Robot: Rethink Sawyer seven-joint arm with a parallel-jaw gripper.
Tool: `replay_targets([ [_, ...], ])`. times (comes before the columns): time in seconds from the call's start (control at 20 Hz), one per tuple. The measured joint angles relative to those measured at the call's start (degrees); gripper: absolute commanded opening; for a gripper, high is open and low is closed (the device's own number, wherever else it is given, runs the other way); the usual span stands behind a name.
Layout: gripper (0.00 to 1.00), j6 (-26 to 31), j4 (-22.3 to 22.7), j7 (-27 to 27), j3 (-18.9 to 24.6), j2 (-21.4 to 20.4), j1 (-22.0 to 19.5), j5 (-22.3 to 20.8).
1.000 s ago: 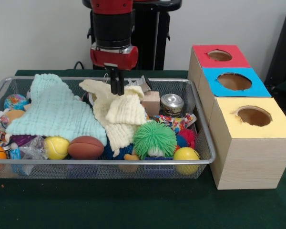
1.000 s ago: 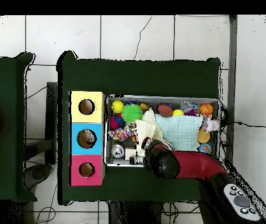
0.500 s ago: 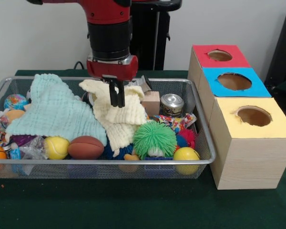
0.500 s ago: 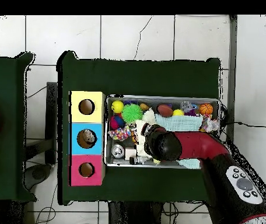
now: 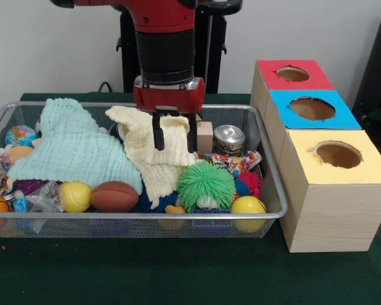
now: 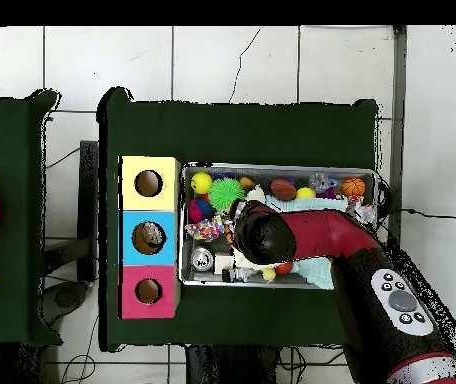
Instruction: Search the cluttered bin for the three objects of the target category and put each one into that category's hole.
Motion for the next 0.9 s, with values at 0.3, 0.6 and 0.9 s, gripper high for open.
replay_targets([
  [0.3, 1.00, 0.01, -0.26, 0.00, 0.01, 0.00, 1.25, -0.51],
  [0.6, 1.00, 0.02, -1.69, 0.00, 0.98, 0.13, -0.04, -2.50],
  [0.9, 1.00, 0.72, -3.33, -0.01, 2.14, 0.04, -2.98, -4.76],
])
